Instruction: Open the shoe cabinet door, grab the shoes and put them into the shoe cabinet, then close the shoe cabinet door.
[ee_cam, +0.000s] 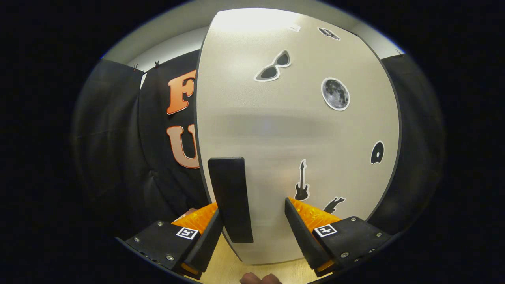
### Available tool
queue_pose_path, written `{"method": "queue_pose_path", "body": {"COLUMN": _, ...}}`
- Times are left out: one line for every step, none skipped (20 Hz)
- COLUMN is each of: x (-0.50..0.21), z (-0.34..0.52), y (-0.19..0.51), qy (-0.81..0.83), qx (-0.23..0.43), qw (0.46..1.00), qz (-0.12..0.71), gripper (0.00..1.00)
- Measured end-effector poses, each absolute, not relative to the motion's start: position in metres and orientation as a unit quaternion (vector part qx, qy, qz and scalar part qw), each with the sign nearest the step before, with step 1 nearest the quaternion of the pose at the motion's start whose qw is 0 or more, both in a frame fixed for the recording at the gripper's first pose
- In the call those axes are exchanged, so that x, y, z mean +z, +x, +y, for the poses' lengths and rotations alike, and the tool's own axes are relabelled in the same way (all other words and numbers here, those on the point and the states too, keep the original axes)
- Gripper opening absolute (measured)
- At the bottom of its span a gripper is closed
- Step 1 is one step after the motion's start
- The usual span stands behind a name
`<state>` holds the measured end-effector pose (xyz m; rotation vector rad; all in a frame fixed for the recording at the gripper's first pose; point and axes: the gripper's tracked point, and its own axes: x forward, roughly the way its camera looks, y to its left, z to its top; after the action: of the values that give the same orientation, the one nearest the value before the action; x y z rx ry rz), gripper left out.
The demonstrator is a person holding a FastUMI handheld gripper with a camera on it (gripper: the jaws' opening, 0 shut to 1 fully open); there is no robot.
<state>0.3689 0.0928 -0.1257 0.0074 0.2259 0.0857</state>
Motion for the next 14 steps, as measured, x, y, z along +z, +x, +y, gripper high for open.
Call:
{"method": "queue_pose_path", "body": {"x": -0.1264, "z": 0.0932, "y": 0.3689, "qy": 0.005, "qx": 0.041, "qw": 0.993, "qz": 0.115, "gripper": 0.91}}
{"method": "queue_pose_path", "body": {"x": -0.1260, "z": 0.0928, "y": 0.3701, "qy": 0.003, "qx": 0.037, "qw": 0.993, "qz": 0.114, "gripper": 0.91}}
{"method": "queue_pose_path", "body": {"x": -0.1264, "z": 0.0925, "y": 0.3711, "qy": -0.002, "qx": 0.034, "qw": 0.993, "qz": 0.114, "gripper": 0.91}}
{"method": "queue_pose_path", "body": {"x": -0.1267, "z": 0.0917, "y": 0.3722, "qy": -0.008, "qx": 0.030, "qw": 0.993, "qz": 0.114, "gripper": 0.91}}
{"method": "queue_pose_path", "body": {"x": -0.1270, "z": 0.0912, "y": 0.3730, "qy": -0.012, "qx": 0.025, "qw": 0.993, "qz": 0.114, "gripper": 0.92}}
{"method": "queue_pose_path", "body": {"x": -0.1263, "z": 0.0919, "y": 0.3743, "qy": -0.012, "qx": 0.020, "qw": 0.993, "qz": 0.113, "gripper": 0.92}}
{"method": "queue_pose_path", "body": {"x": -0.1274, "z": 0.0925, "y": 0.3751, "qy": -0.012, "qx": 0.016, "qw": 0.993, "qz": 0.114, "gripper": 0.92}}
{"method": "queue_pose_path", "body": {"x": -0.1268, "z": 0.0923, "y": 0.3762, "qy": -0.011, "qx": 0.013, "qw": 0.993, "qz": 0.114, "gripper": 0.91}}
{"method": "queue_pose_path", "body": {"x": -0.1262, "z": 0.0926, "y": 0.3749, "qy": -0.009, "qx": 0.011, "qw": 0.993, "qz": 0.114, "gripper": 0.91}}
{"method": "queue_pose_path", "body": {"x": -0.1277, "z": 0.0938, "y": 0.3755, "qy": -0.009, "qx": 0.010, "qw": 0.993, "qz": 0.114, "gripper": 0.92}}
{"method": "queue_pose_path", "body": {"x": -0.1274, "z": 0.0935, "y": 0.3750, "qy": -0.009, "qx": 0.010, "qw": 0.994, "qz": 0.112, "gripper": 0.92}}
{"method": "queue_pose_path", "body": {"x": -0.1288, "z": 0.0933, "y": 0.3762, "qy": -0.006, "qx": 0.009, "qw": 0.993, "qz": 0.116, "gripper": 0.92}}
{"method": "queue_pose_path", "body": {"x": -0.1333, "z": 0.0930, "y": 0.3745, "qy": -0.001, "qx": 0.008, "qw": 0.992, "qz": 0.126, "gripper": 0.92}}
{"method": "queue_pose_path", "body": {"x": -0.1357, "z": 0.0929, "y": 0.3718, "qy": 0.008, "qx": 0.008, "qw": 0.991, "qz": 0.135, "gripper": 0.92}}
